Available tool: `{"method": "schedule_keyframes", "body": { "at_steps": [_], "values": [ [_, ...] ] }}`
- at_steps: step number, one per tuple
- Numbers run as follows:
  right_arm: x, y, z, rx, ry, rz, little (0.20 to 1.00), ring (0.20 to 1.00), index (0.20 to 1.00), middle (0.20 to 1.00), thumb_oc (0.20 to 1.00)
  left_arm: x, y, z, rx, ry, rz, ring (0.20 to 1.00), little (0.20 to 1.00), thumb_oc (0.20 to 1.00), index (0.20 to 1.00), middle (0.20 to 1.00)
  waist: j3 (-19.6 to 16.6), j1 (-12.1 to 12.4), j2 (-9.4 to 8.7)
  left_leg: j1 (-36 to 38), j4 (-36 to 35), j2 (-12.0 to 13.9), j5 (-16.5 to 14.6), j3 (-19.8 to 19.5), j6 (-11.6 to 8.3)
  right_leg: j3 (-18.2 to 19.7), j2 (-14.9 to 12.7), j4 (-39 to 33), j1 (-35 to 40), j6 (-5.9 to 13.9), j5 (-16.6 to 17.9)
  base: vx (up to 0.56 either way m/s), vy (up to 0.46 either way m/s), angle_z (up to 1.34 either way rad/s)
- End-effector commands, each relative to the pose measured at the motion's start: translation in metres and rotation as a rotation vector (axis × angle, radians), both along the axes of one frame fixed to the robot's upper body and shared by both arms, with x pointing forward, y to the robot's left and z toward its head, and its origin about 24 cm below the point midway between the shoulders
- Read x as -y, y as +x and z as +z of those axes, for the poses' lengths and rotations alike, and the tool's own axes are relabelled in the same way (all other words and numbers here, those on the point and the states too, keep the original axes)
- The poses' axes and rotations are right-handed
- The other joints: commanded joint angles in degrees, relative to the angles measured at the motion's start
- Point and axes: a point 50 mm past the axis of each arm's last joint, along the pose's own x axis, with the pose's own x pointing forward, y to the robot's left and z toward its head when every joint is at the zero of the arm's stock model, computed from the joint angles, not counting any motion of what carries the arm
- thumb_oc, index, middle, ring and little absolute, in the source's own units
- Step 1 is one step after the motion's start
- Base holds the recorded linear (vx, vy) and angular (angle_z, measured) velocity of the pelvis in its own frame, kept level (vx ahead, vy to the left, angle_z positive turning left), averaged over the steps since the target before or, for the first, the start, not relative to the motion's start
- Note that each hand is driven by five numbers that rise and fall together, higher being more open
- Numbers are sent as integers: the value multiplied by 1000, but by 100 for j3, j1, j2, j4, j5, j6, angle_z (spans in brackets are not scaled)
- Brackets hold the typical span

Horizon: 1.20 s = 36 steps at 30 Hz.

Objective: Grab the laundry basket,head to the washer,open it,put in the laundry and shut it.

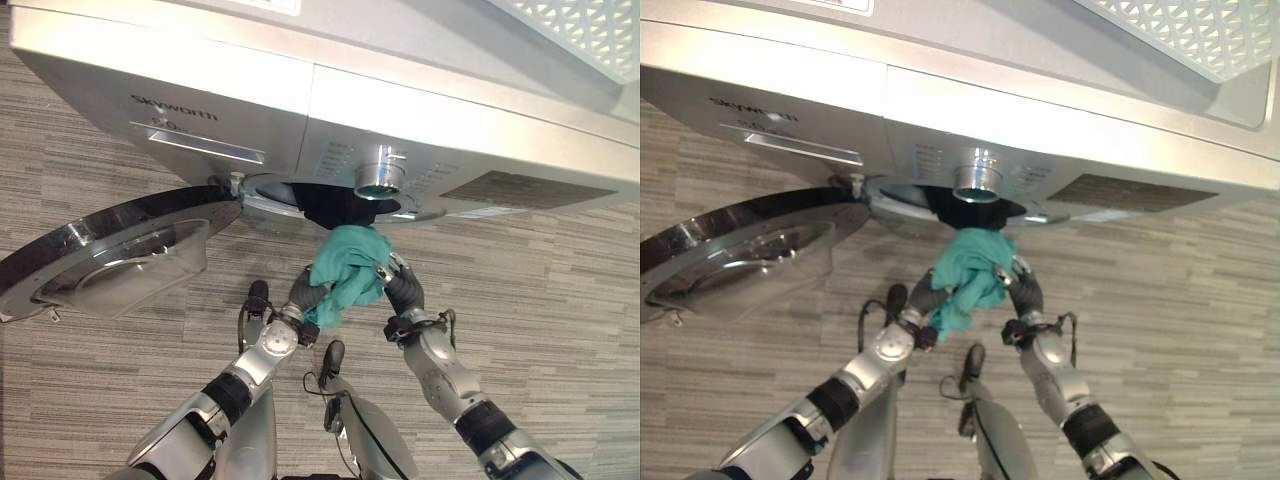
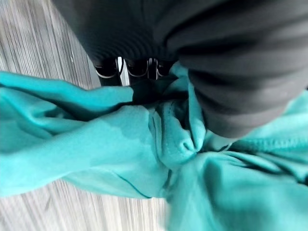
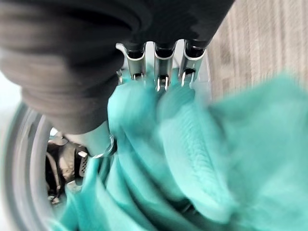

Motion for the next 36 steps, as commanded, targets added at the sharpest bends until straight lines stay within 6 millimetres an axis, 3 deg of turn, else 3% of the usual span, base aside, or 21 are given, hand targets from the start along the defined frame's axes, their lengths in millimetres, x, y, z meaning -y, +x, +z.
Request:
{"method": "schedule_keyframes", "body": {
  "at_steps": [1,3,5,6,8,9,10,15,17,19,21,22,24,26,27,28,30,31,32,33,36],
  "values": [
    [20,-20,-20,-54,-78,-24,1000,1000,1000,1000,1000,5,2,5,31,-171,73,200,200,200,200,200,-155,1,-81,-470,-115,148,275,363,-74,-198,-53,819,226,-45,-465,0,0,0],
    [23,-24,-29,-93,-86,-42,1000,1000,1000,1000,1000,2,2,3,23,-180,96,200,200,200,200,200,-154,-19,-92,-479,-122,154,287,364,-76,-203,-43,830,206,-46,-458,0,0,0],
    [40,-49,-66,-244,-240,-62,1000,1000,1000,1000,1000,-6,3,1,18,-215,153,200,200,200,200,200,-136,-103,-147,-521,-151,182,321,365,-85,-230,-16,837,152,-52,-434,-7,-29,-6],
    [40,-49,-66,-244,-240,-62,1000,1000,1000,1000,1000,-6,3,1,18,-215,153,200,200,200,200,200,-136,-103,-147,-522,-151,182,321,365,-85,-230,-16,837,152,-52,-434,47,-61,-7],
    [51,-72,-95,-383,-357,-54,1000,1000,1000,1000,1000,-6,7,3,23,-216,165,200,200,200,200,200,-131,-217,-244,-558,-121,130,211,333,-137,-233,-39,886,140,-60,-553,49,-76,-2],
    [51,-72,-95,-383,-357,-54,1000,1000,1000,1000,1000,-6,7,3,23,-216,165,200,200,200,200,200,-131,-217,-244,-558,-121,130,211,332,-137,-233,-39,886,140,-60,-553,-4,-63,3],
    [55,-85,-109,-458,-420,-43,1000,1000,1000,1000,1000,-2,11,7,32,-208,162,200,200,200,200,200,-129,-258,-272,-634,-106,126,218,311,-135,-242,-23,928,69,-75,-569,4,-57,3],
    [56,-101,-125,-540,-482,-7,1000,1000,1000,1000,1000,8,27,23,69,-190,152,200,200,200,200,200,-138,-379,-292,-771,-124,125,259,270,-146,-275,17,1041,-118,-114,-650,-6,-43,3],
    [56,-104,-126,-542,-514,27,1000,1000,1000,1000,1000,13,41,44,122,-184,154,200,200,200,200,200,-151,-483,-313,-848,-146,130,278,250,-150,-264,36,1116,-266,-126,-674,-19,-24,5],
    [56,-100,-122,-511,-528,44,1000,1000,1000,1000,1000,13,62,80,208,-194,179,200,200,200,200,200,-193,-677,-347,-936,-209,174,310,264,-161,-225,51,1191,-456,-118,-669,-11,-7,2],
    [57,-97,-119,-497,-531,42,1000,1000,1000,1000,1000,9,68,89,229,-195,195,200,200,200,200,200,-213,-731,-356,-967,-243,188,321,277,-162,-216,50,1185,-492,-107,-660,-4,1,-2],
    [58,-92,-114,-465,-538,42,1000,1000,1000,1000,1000,6,78,114,283,-202,215,200,200,200,200,200,-268,-843,-374,-1034,-306,204,336,280,-158,-190,46,1178,-596,-77,-612,0,-3,-5],
    [56,-86,-109,-432,-537,45,1000,1000,1000,1000,1000,3,87,142,342,-241,234,200,200,200,200,200,-326,-941,-383,-1094,-403,214,355,310,-155,-174,39,1151,-686,-55,-579,13,-3,-6],
    [55,-74,-97,-373,-514,33,1000,1000,1000,1000,1000,-14,100,190,423,-315,283,200,200,200,200,200,-434,-1106,-400,-1180,-501,218,360,379,-161,-125,27,1022,-741,4,-491,20,14,-5],
    [55,-73,-97,-371,-515,33,1000,1000,1000,1000,1000,-14,100,191,425,-317,283,200,200,200,200,200,-430,-1111,-399,-1183,-502,217,361,380,-160,-125,26,1020,-744,6,-490,18,18,-14],
    [54,-66,-88,-326,-495,31,1000,1000,1000,1000,1000,-37,106,227,481,-386,339,200,200,200,200,200,-514,-1218,-434,-1215,-547,205,345,400,-154,-42,25,917,-762,43,-414,13,19,-14],
    [53,-55,-72,-251,-464,24,1000,1000,1000,1000,1000,-65,104,274,567,-500,387,200,200,200,200,200,-595,-1344,-473,-1264,-578,217,313,424,-150,32,5,832,-815,114,-297,8,29,-20],
    [53,-54,-72,-249,-464,25,1000,1000,1000,1000,1000,-66,105,276,569,-502,386,200,200,200,200,200,-588,-1350,-475,-1268,-580,217,313,429,-147,37,3,827,-820,117,-292,-1,40,-31],
    [53,-47,-58,-189,-448,27,1000,1000,1000,1000,1000,-87,96,320,666,-631,408,200,200,200,200,200,-671,-1456,-512,-1314,-603,214,278,483,-136,115,-29,723,-843,206,-109,-2,36,-28],
    [51,-45,-54,-169,-438,27,1000,1000,1000,1000,1000,-92,88,342,711,-755,406,200,200,200,200,200,-713,-1496,-528,-1342,-610,209,260,491,-125,147,-43,689,-848,244,-23,0,36,-25],
    [52,-44,-48,-157,-437,23,1000,1000,1000,1000,1000,-80,65,393,831,-1049,265,200,200,200,200,200,-785,-1561,-510,-1419,-648,137,218,534,-75,230,-96,500,-820,354,187,26,-5,-20]
  ]
}}
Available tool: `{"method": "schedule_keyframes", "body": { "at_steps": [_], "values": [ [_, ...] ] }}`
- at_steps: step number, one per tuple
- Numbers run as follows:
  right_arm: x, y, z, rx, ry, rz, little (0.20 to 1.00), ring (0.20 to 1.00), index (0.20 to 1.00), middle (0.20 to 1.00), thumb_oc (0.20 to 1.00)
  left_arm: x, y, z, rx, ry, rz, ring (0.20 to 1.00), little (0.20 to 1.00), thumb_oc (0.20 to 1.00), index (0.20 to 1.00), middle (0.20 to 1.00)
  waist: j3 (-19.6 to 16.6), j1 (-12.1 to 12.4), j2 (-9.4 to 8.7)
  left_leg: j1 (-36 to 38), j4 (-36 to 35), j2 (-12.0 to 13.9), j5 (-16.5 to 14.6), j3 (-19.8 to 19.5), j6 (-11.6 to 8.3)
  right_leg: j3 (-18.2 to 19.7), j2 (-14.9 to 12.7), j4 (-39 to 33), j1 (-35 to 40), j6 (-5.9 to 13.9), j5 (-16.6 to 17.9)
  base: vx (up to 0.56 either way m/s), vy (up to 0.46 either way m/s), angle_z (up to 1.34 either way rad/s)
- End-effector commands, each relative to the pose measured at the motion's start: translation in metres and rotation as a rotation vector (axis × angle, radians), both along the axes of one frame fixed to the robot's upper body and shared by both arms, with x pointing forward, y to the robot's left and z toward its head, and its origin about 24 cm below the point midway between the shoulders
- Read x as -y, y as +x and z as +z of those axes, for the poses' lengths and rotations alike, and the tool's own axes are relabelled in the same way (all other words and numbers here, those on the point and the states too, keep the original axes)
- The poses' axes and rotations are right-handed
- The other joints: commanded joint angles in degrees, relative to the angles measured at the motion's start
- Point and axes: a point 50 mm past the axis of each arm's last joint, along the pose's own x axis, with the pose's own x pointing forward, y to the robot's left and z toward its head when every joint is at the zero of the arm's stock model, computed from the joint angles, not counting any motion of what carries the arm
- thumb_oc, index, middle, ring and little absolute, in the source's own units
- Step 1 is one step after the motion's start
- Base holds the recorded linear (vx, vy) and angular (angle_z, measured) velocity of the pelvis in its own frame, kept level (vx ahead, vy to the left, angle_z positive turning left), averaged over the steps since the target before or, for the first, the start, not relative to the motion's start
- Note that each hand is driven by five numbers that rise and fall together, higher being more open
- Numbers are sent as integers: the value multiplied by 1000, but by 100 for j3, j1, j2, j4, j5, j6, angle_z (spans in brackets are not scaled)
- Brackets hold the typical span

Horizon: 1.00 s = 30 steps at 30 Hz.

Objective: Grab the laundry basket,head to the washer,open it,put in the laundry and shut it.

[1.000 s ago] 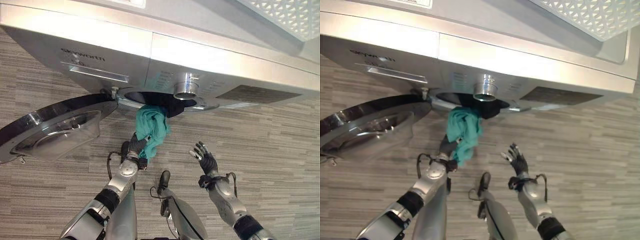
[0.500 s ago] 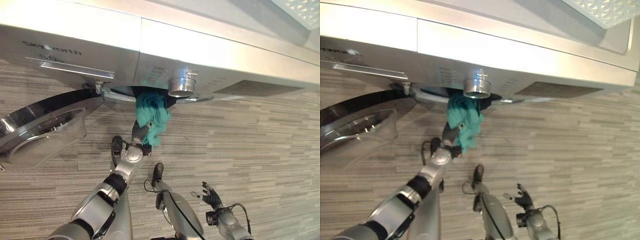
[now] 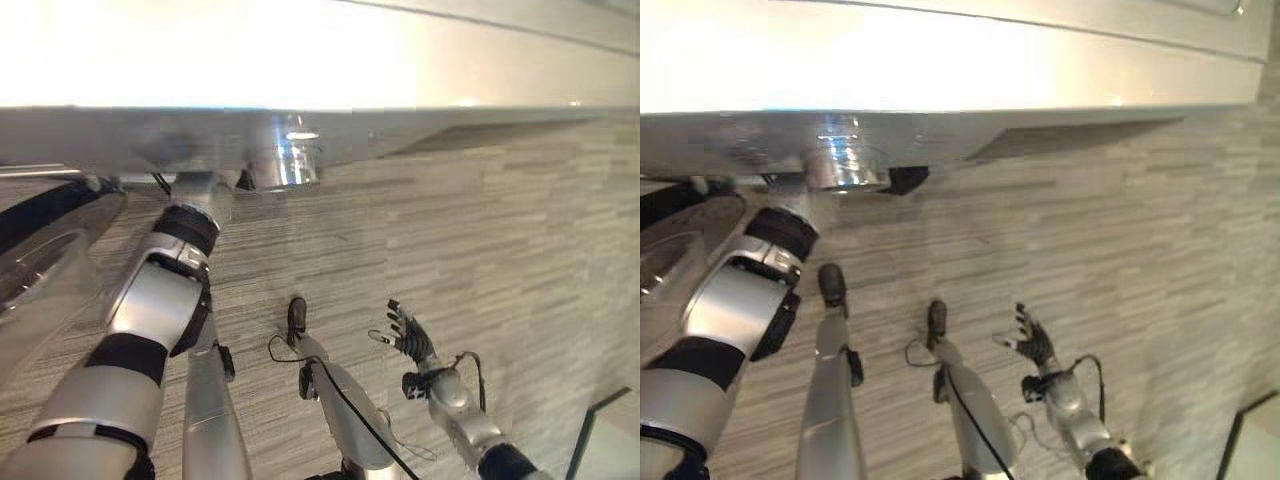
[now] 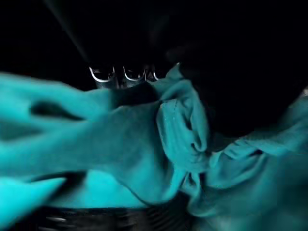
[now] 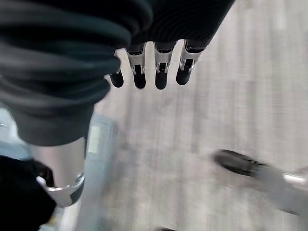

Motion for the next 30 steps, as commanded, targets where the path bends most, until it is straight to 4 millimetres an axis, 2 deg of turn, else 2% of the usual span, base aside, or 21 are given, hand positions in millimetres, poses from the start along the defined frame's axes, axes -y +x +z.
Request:
{"method": "schedule_keyframes", "body": {
  "at_steps": [1,2,3,4,6,8,9,10,13,14,15,17,18,19,20,22,23,24,25,26,30],
  "values": [
    [29,-25,-28,-137,-41,-90,1000,1000,1000,1000,1000,19,-42,109,432,-260,-161,645,645,645,645,645,-605,93,45,-236,-438,-78,-34,42,-263,-122,-93,598,705,190,-198,43,-24,-5],
    [28,-26,-30,-150,-36,-95,1000,1000,1000,1000,1000,28,-44,107,445,-248,-190,1000,1000,1000,1000,1000,-601,111,70,-240,-451,-114,-34,36,-253,-131,-108,551,729,195,-186,0,0,0],
    [29,-28,-31,-154,-36,-97,1000,1000,1000,1000,1000,30,-44,105,441,-248,-188,1000,1000,1000,1000,1000,-615,116,74,-236,-455,-120,-32,32,-250,-139,-110,538,740,198,-180,58,17,7],
    [35,-33,-37,-189,-32,-98,1000,1000,1000,1000,1000,44,-28,77,286,138,-135,1000,1000,1000,1000,1000,-610,202,199,-197,-486,-212,-10,64,-228,-167,-183,452,828,204,-115,40,28,8],
    [34,-33,-37,-190,-30,-97,1000,1000,1000,1000,1000,45,-28,77,285,141,-134,1000,1000,1000,1000,1000,-608,203,183,-188,-492,-216,-9,68,-227,-166,-188,447,836,205,-114,24,22,7],
    [43,-35,-39,-220,-42,-91,1000,1000,1000,1000,1000,35,-9,52,86,503,-37,1000,1000,1000,1000,1000,-573,315,286,-168,-518,-267,16,90,-204,-173,-216,421,872,210,-110,29,23,7],
    [47,-38,-47,-264,-58,-95,1000,1000,1000,1000,1000,34,-1,32,-25,796,71,1000,1000,1000,1000,1000,-518,437,370,-162,-504,-306,27,98,-187,-212,-231,406,897,210,-111,28,7,11],
    [46,-37,-47,-264,-57,-96,1000,1000,1000,1000,1000,34,-1,32,-25,797,72,1000,1000,1000,1000,1000,-514,440,366,-160,-503,-306,26,99,-187,-212,-232,406,900,210,-112,18,0,16],
    [48,-36,-56,-300,-65,-116,1000,1000,1000,1000,1000,53,9,-15,-165,1190,157,1000,1000,1000,1000,1000,-411,603,414,-152,-473,-339,25,97,-165,-261,-220,398,935,187,-161,7,-22,18],
    [47,-30,-57,-302,-95,-120,1000,1000,1000,1000,1000,63,9,-43,-181,1570,315,1000,1000,1000,1000,1000,-325,708,429,-132,-479,-344,1,84,-156,-285,-214,389,951,171,-212,-44,-11,12],
    [46,-30,-57,-301,-95,-120,1000,1000,1000,1000,1000,63,9,-43,-180,1573,318,1000,1000,1000,1000,1000,-294,756,448,-191,-435,-294,118,132,-111,-301,-182,382,914,160,-130,-45,-13,14],
    [44,-23,-56,-292,-100,-152,1000,1000,1000,1000,1000,73,1,-90,-214,1606,206,1000,1000,1000,1000,1000,-214,903,477,-180,-441,-319,88,114,-102,-324,-178,368,934,155,-183,-21,-22,11],
    [43,-19,-57,-304,-98,-195,1000,1000,1000,1000,1000,80,-16,-133,-229,1555,68,1000,1000,1000,1000,1000,-140,1067,504,-169,-439,-358,66,91,-90,-347,-180,375,939,138,-227,4,-37,12],
    [43,-17,-60,-321,-98,-212,1000,1000,1000,1000,1000,84,-23,-152,-251,1523,15,1000,1000,1000,1000,1000,-104,1160,524,-160,-443,-377,67,73,-86,-367,-175,383,944,119,-271,0,-27,12],
    [43,-17,-60,-322,-99,-211,1000,1000,1000,1000,1000,83,-24,-153,-253,1522,15,1000,1000,1000,1000,1000,-110,1155,525,-158,-444,-377,67,72,-86,-367,-174,384,944,119,-272,6,-13,10],
    [42,-12,-62,-338,-128,-229,1000,1000,1000,1000,1000,88,-38,-182,-283,1488,-60,1000,1000,1000,1000,1000,-50,1289,595,-128,-448,-398,67,46,-90,-405,-173,410,958,82,-357,5,6,12],
    [44,-1,-58,-329,-161,-249,1000,1000,1000,1000,1000,92,-48,-204,-322,1461,-117,1000,1000,1000,1000,1000,11,1402,687,-95,-444,-412,74,28,-93,-420,-163,458,953,39,-446,-4,18,15],
    [46,4,-55,-317,-176,-260,1000,1000,1000,1000,1000,94,-53,-213,-334,1445,-151,1000,1000,1000,1000,1000,37,1443,722,-75,-445,-416,80,14,-95,-425,-156,471,955,20,-480,-10,24,12],
    [51,13,-49,-297,-209,-276,1000,1000,1000,1000,1000,92,-64,-238,-388,1424,-200,1000,1000,1000,1000,1000,90,1526,800,-50,-430,-410,94,5,-103,-457,-136,512,965,-16,-574,-10,8,7],
    [51,13,-49,-296,-208,-276,1000,1000,1000,1000,1000,92,-64,-238,-388,1423,-200,1000,1000,1000,1000,1000,96,1526,801,-48,-430,-409,94,4,-103,-458,-135,515,966,-17,-575,-11,3,7],
    [79,39,-36,-331,-283,-377,1000,1000,1000,1000,1000,96,-74,-231,-337,1308,-282,1000,1000,1000,1000,1000,168,1828,1046,-94,-375,-495,143,-105,-107,-606,-87,604,987,-68,-732,-1,-30,10]
  ]
}}
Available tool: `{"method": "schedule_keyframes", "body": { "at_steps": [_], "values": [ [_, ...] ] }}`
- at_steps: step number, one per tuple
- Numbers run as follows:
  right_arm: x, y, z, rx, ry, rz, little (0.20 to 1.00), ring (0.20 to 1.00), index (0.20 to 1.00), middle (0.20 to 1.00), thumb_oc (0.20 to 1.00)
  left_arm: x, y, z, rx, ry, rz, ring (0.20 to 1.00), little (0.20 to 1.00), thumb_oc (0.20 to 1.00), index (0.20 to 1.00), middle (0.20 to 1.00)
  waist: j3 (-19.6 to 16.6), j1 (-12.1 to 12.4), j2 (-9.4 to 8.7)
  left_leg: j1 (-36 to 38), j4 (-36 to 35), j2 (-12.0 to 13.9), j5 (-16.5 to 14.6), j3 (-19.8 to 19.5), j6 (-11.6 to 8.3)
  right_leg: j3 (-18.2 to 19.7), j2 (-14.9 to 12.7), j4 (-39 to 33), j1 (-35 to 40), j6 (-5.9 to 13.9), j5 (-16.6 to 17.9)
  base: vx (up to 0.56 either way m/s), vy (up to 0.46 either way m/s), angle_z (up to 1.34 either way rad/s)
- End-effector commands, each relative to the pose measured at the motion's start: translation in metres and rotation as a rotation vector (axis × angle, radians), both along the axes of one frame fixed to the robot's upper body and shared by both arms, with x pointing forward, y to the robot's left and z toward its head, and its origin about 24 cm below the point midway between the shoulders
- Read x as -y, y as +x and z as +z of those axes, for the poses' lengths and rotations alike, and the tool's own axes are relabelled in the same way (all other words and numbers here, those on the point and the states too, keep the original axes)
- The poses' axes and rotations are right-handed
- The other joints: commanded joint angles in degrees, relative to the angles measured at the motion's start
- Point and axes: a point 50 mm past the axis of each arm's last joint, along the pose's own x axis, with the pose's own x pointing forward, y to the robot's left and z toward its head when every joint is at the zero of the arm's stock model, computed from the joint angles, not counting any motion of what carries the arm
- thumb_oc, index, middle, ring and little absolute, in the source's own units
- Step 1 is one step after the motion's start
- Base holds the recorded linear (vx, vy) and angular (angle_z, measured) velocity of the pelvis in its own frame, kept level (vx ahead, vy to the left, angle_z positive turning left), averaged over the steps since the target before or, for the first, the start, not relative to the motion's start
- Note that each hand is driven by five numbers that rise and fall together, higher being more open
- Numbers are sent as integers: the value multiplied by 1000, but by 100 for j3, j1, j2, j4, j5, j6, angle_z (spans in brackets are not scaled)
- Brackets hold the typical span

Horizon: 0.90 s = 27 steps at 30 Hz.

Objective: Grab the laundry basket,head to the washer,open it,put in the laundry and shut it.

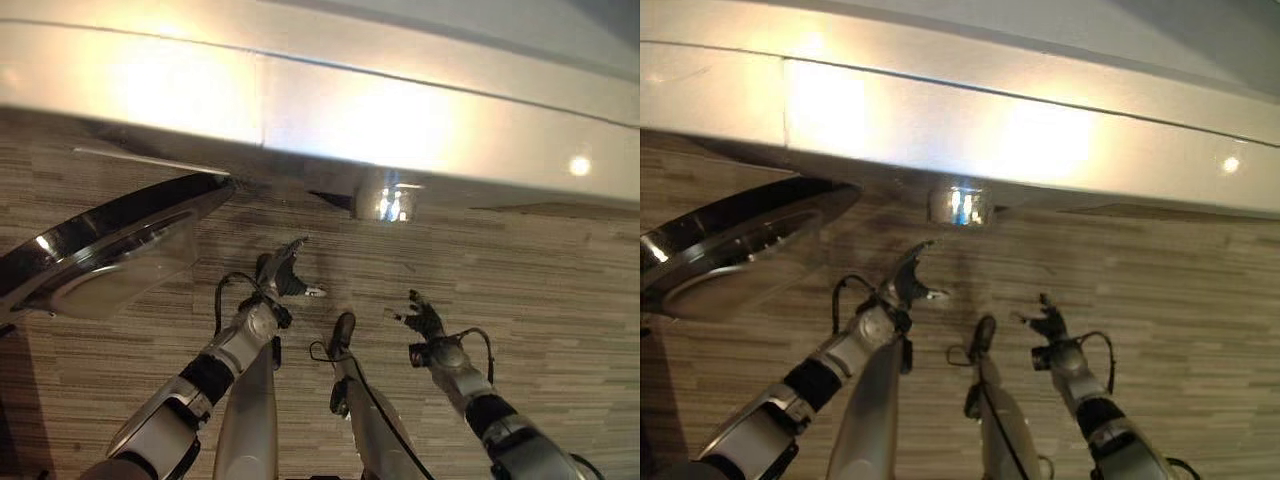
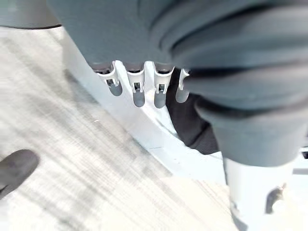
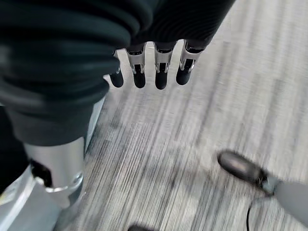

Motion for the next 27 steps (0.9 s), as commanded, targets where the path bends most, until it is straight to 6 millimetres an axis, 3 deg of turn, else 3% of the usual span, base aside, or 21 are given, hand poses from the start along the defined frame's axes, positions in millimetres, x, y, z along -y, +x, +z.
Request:
{"method": "schedule_keyframes", "body": {
  "at_steps": [1,3,4,5,8,9,13,17,21,24,27],
  "values": [
    [36,-18,-9,-50,-66,-87,1000,1000,1000,1000,1000,13,2,30,80,-152,-94,1000,1000,1000,1000,1000,52,76,300,-304,-224,-186,-9,47,-119,-106,-36,895,416,-16,-543,6,-26,23],
    [55,-10,3,-58,-90,-152,1000,1000,1000,1000,1000,4,-15,25,60,-202,-132,1000,1000,1000,1000,1000,61,257,405,-262,-280,-293,-106,-57,-181,-141,-56,992,433,-42,-744,50,-55,31],
    [68,-7,10,-58,-87,-208,1000,1000,1000,1000,1000,-2,-25,20,39,-217,-153,1000,1000,1000,1000,1000,113,461,536,-322,-263,-295,30,-61,-141,-252,-14,1045,373,-52,-727,91,-75,34],
    [73,-6,13,-56,-88,-227,1000,1000,1000,1000,1000,-3,-30,18,25,-223,-165,1000,1000,1000,1000,1000,97,466,525,-267,-311,-375,-94,-131,-187,-227,-45,1094,387,-64,-867,45,-65,38],
    [93,-1,29,-42,-104,-295,1000,1000,1000,1000,1000,-3,-40,15,3,-249,-197,1000,1000,1000,1000,1000,121,700,670,-358,-310,-491,-89,-233,-184,-337,-30,1223,316,-102,-1033,58,-64,59],
    [105,6,47,-12,-125,-330,1000,1000,1000,1000,1000,0,-43,16,-2,-251,-220,1000,1000,1000,1000,1000,137,848,763,-430,-288,-574,-99,-301,-168,-405,-44,1328,232,-120,-1119,34,-30,59],
    [120,17,78,74,-139,-392,1000,1000,1000,1000,1000,6,-46,19,-1,-283,-246,1000,1000,1000,1000,1000,165,1015,887,-583,-205,-697,-149,-400,-125,-483,-97,1504,76,-147,-1249,32,-8,18],
    [128,22,97,121,-185,-420,1000,1000,1000,1000,1000,9,-48,20,6,-290,-259,1000,1000,1000,1000,1000,175,1098,968,-698,-155,-771,-177,-428,-102,-536,-131,1589,-12,-151,-1320,28,9,10],
    [158,15,124,176,-248,-541,1000,1000,1000,1000,1000,7,-51,21,5,-321,-253,1000,1000,1000,1000,1000,137,1215,1063,-818,-134,-901,-198,-477,-81,-604,-172,1612,-74,-154,-1368,38,8,9],
    [163,14,130,193,-238,-571,1000,1000,1000,1000,1000,7,-51,22,13,-323,-248,1000,1000,1000,1000,1000,110,1266,1061,-847,-158,-970,-208,-484,-67,-611,-186,1560,-40,-146,-1355,36,20,10],
    [149,26,137,223,-235,-523,1000,1000,1000,1000,1000,11,-49,24,31,-332,-243,1000,1000,1000,1000,1000,113,1310,1027,-878,-153,-1007,-211,-489,-58,-632,-187,1512,9,-162,-1366,8,-5,1]
  ]
}}
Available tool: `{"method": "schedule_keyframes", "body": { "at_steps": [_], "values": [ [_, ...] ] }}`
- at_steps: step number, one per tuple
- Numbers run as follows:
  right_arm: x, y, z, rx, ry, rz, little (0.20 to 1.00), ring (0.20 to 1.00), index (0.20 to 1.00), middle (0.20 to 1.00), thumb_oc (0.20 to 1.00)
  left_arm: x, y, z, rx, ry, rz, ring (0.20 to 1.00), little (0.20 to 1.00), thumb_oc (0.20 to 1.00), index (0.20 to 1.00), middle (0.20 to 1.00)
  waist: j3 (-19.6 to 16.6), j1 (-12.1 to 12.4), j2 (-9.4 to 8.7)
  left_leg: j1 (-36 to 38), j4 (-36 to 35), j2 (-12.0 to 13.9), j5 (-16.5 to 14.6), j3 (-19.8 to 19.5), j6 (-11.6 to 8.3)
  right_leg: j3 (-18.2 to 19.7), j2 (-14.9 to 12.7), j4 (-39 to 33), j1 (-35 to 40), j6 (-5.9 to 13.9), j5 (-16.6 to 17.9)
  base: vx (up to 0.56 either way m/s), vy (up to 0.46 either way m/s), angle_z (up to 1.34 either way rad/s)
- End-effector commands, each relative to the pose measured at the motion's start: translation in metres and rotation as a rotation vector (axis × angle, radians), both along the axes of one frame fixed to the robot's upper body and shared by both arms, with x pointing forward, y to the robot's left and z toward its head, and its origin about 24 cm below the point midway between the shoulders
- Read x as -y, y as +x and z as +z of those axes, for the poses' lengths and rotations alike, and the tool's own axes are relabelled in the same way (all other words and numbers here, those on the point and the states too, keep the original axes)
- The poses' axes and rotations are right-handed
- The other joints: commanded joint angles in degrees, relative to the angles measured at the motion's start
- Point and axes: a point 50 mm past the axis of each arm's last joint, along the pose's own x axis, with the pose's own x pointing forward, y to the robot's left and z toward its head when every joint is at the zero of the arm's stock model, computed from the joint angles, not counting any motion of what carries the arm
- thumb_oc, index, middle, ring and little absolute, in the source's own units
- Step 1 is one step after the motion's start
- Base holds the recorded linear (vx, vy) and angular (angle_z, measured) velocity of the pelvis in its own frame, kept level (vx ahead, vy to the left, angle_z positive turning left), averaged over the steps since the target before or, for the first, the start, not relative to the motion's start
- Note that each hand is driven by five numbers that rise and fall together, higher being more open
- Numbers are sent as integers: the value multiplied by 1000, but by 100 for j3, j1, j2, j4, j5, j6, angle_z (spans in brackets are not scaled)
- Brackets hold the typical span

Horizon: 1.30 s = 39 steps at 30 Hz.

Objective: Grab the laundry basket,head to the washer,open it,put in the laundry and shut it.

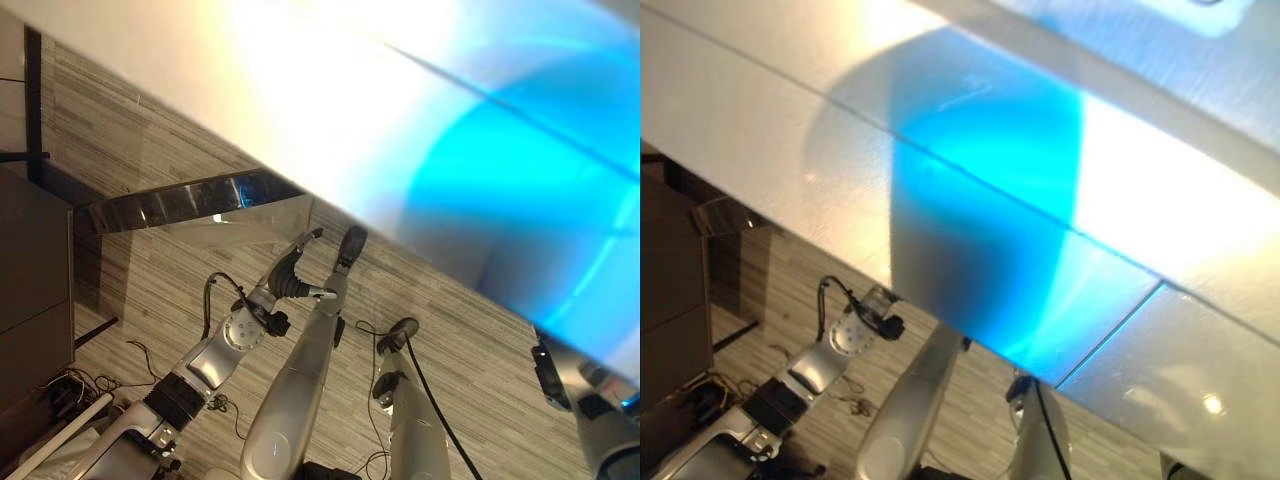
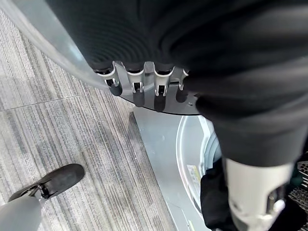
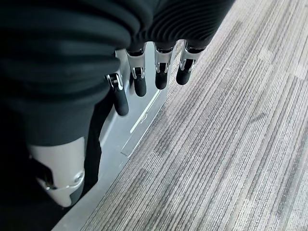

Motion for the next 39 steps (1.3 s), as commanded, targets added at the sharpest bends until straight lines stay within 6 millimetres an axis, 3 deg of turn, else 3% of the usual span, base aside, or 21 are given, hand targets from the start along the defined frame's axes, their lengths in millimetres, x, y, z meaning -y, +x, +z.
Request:
{"method": "schedule_keyframes", "body": {
  "at_steps": [1,2,4,5,11,12,13,15,16,20,22,24,25,27,28,29,31,34,36,38,39],
  "values": [
    [28,-5,31,76,-113,-80,1000,1000,1000,1000,1000,23,-15,-6,-4,-98,-58,1000,1000,1000,1000,1000,-156,74,358,-238,-158,-337,-90,136,-159,123,282,444,595,-263,-304,14,-5,7],
    [21,1,35,101,-102,-60,1000,1000,1000,1000,1000,25,-13,-5,1,-102,-57,1000,1000,1000,1000,1000,-151,72,350,-237,-149,-343,-91,137,-159,120,283,430,604,-267,-303,12,-8,13],
    [10,10,44,135,-102,-31,514,514,514,514,514,30,-13,-4,6,-112,-66,1000,1000,1000,1000,1000,-151,82,334,-230,-153,-347,-89,139,-159,123,290,412,619,-272,-303,10,-11,15],
    [4,15,49,158,-101,-15,200,200,200,200,200,32,-13,-4,5,-113,-68,1000,1000,1000,1000,1000,-146,89,333,-226,-153,-350,-89,137,-159,123,292,403,632,-272,-306,8,-6,9],
    [-53,45,72,314,-8,124,200,200,200,200,200,40,-9,-7,-1,-114,-65,1000,1000,1000,1000,1000,-115,98,289,-174,-124,-333,-122,140,-136,139,307,402,675,-295,-314,3,2,-16],
    [-53,45,72,314,-7,124,200,200,200,200,200,40,-9,-7,0,-114,-64,1000,1000,1000,1000,1000,-113,98,288,-173,-124,-333,-122,140,-136,139,306,402,676,-295,-314,-2,11,-9],
    [-73,52,77,360,36,166,200,200,200,200,200,43,-9,-9,-4,-108,-62,1000,1000,1000,1000,1000,-111,98,271,-157,-103,-317,-131,152,-134,137,313,391,706,-297,-306,-5,8,-5],
    [-84,56,80,388,58,184,200,200,200,200,200,44,-8,-9,-1,-109,-58,1000,1000,1000,1000,1000,-105,101,252,-149,-88,-305,-135,161,-137,133,315,368,734,-297,-292,0,0,0],
    [-103,60,87,445,110,209,200,200,200,200,200,47,-8,-10,-5,-110,-55,1000,1000,1000,1000,1000,-116,98,232,-129,-78,-297,-143,174,-139,139,324,327,780,-290,-276,0,0,0],
    [-126,65,103,570,240,212,200,200,200,200,200,49,-5,-11,-5,-101,-44,1000,1000,1000,1000,1000,-142,81,156,-79,-88,-284,-146,178,-160,143,339,189,922,-286,-256,0,0,0],
    [-138,65,122,670,274,240,200,200,200,200,200,50,-4,-11,-4,-95,-35,1000,1000,1000,1000,1000,-172,64,101,-47,-85,-272,-155,176,-173,148,336,147,976,-280,-239,0,0,0],
    [-141,63,132,722,276,244,200,200,200,200,200,50,-3,-11,-4,-94,-29,1000,1000,1000,1000,1000,-188,50,74,-33,-83,-269,-163,178,-176,145,335,127,1002,-277,-229,0,0,0],
    [-142,56,164,883,250,251,200,200,200,200,200,50,-2,-11,2,-95,-21,1000,1000,1000,1000,1000,-234,19,1,18,-88,-268,-182,176,-182,142,329,64,1082,-264,-195,0,0,0],
    [-134,40,198,1046,146,229,200,200,200,200,200,48,-4,-13,1,-87,-21,1000,1000,1000,1000,1000,-262,47,-15,9,-46,-228,-65,198,-158,54,347,12,1154,-239,-97,-11,-7,-3],
    [-134,39,197,1045,141,225,200,200,200,200,200,49,-4,-14,0,-87,-24,1000,1000,1000,1000,1000,-283,13,-50,57,-83,-264,-184,150,-191,120,331,6,1186,-255,-167,0,0,0],
    [-112,13,230,1209,-47,117,200,200,200,200,200,43,-5,-16,-10,-79,-19,1000,1000,1000,1000,1000,-346,27,-89,25,-46,-251,-72,160,-170,27,352,-78,1265,-228,-82,19,-27,7],
    [-113,12,229,1207,-51,111,200,200,200,200,200,43,-5,-17,-12,-77,-21,1000,1000,1000,1000,1000,-352,37,-87,29,-47,-251,-71,156,-171,23,357,-88,1274,-228,-76,-11,8,9],
    [-93,-26,257,1342,-395,-33,200,200,200,200,200,31,-7,-22,-23,-59,11,1000,1000,1000,1000,1000,-451,-58,-213,65,-59,-244,-74,129,-179,23,345,-171,1378,-206,-64,6,3,2],
    [-89,-39,263,1377,-501,-82,200,200,200,200,200,26,-7,-24,-26,-52,20,1000,1000,1000,1000,1000,-499,-95,-273,77,-79,-254,-74,125,-177,41,343,-201,1402,-205,-45,0,0,0],
    [-89,-41,261,1362,-540,-84,200,200,200,200,200,24,-9,-26,-32,-47,22,1000,1000,1000,1000,1000,-512,-101,-291,77,-77,-254,-72,131,-177,50,339,-203,1409,-207,-44,-9,7,-2],
    [-85,-30,250,1253,-583,-58,266,266,266,266,266,22,-9,-26,-32,-38,18,1000,1000,1000,1000,1000,-520,-108,-337,62,-46,-245,-74,136,-165,66,336,-177,1406,-213,-27,-31,21,-7]
  ]
}}
